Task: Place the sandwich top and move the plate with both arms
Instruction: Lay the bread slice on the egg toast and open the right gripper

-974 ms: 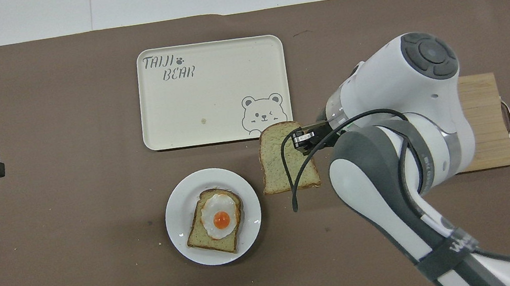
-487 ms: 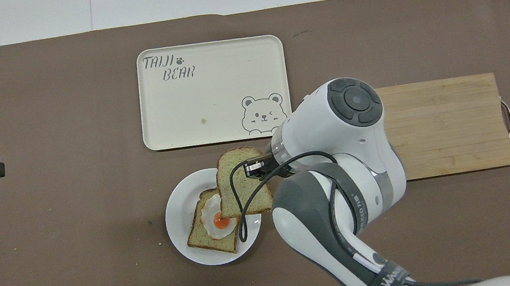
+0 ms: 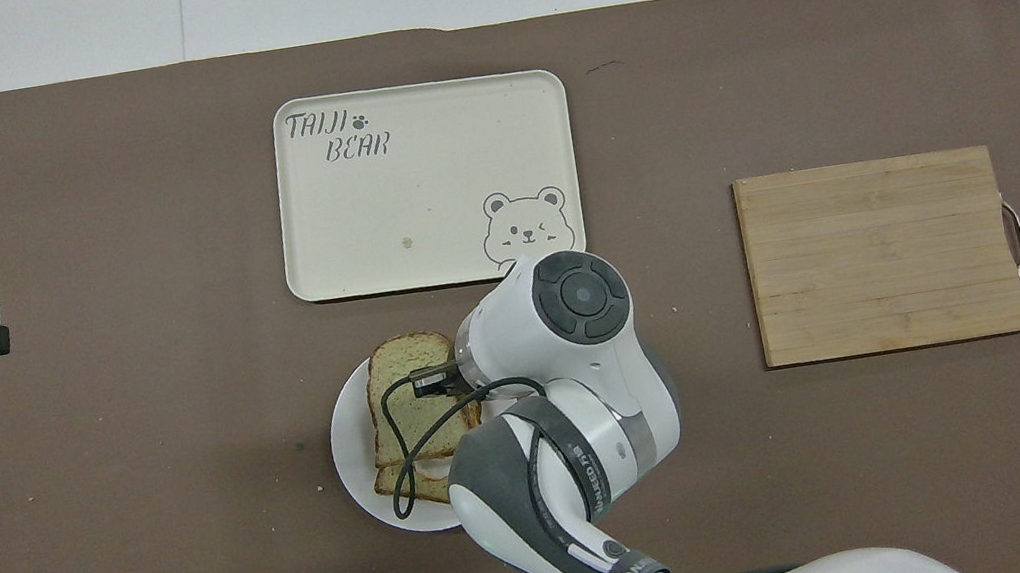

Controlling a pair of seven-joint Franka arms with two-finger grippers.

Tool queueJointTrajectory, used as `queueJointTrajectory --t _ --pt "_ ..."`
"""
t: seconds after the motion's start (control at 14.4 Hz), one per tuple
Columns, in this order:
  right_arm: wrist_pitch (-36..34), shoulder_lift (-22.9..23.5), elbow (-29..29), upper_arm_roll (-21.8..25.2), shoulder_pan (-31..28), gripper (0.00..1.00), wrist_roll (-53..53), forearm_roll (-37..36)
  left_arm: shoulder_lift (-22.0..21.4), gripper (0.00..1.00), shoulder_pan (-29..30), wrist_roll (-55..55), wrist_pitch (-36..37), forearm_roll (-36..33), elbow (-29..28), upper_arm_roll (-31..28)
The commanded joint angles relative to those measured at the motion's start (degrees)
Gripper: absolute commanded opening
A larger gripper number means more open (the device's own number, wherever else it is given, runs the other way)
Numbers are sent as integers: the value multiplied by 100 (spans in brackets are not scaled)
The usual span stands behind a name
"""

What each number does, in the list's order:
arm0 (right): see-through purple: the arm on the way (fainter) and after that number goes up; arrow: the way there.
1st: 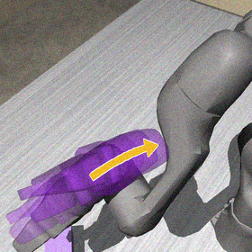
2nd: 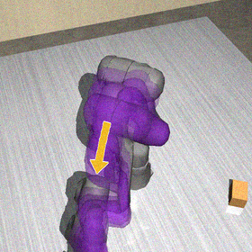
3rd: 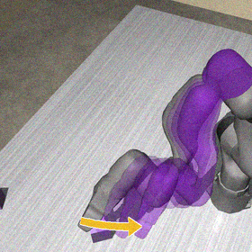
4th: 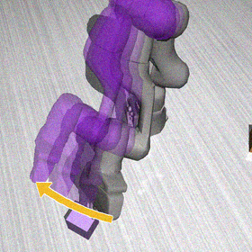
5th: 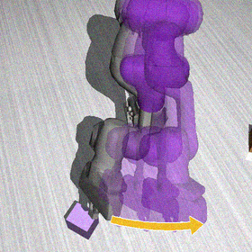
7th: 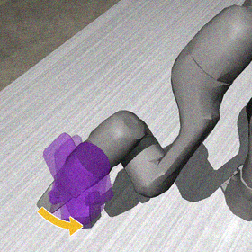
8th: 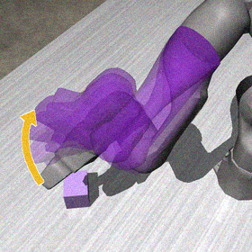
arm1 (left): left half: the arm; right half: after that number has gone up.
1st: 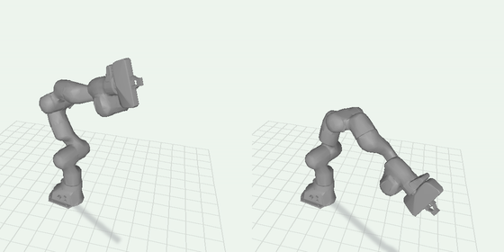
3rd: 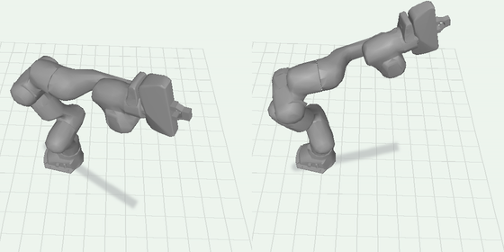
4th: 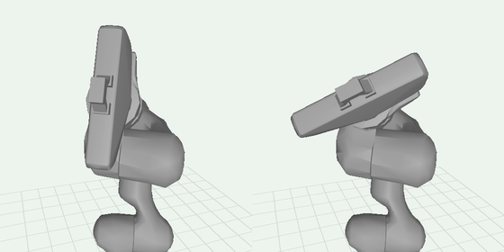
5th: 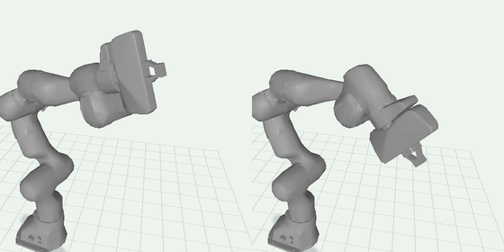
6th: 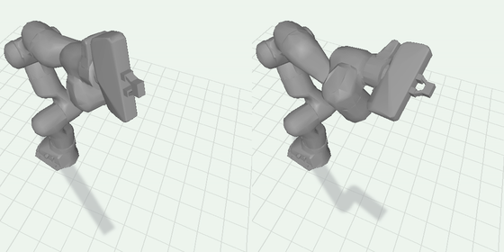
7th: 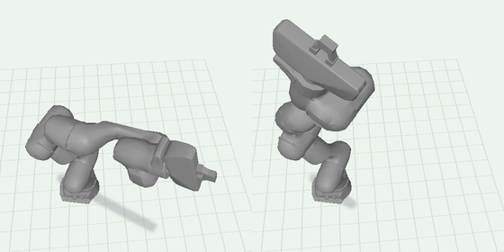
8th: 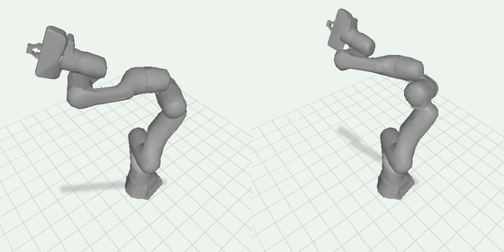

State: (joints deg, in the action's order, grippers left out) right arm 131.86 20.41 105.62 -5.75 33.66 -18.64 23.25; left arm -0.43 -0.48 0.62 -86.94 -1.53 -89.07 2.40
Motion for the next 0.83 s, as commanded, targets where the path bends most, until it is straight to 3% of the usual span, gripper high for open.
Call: queueJointTrajectory --t 0.0,0.56,0.63,0.7,0.76 --pt "51 -55 99 -5 70 0 -52 136 25 100 40 -53 81 4 57 6" --pt "51 -116 363 4 168 0 -78 162 25 100 40 -53 81 4 57 6" --pt "33 -116 363 4 168 6 -87 214 25 100 40 -53 81 4 57 6" --pt "16 -108 345 4 150 42 -87 258 25 100 40 -53 81 4 57 6" --pt "7 -90 310 12 141 99 -26 250 25 100 40 -53 81 4 57 6"
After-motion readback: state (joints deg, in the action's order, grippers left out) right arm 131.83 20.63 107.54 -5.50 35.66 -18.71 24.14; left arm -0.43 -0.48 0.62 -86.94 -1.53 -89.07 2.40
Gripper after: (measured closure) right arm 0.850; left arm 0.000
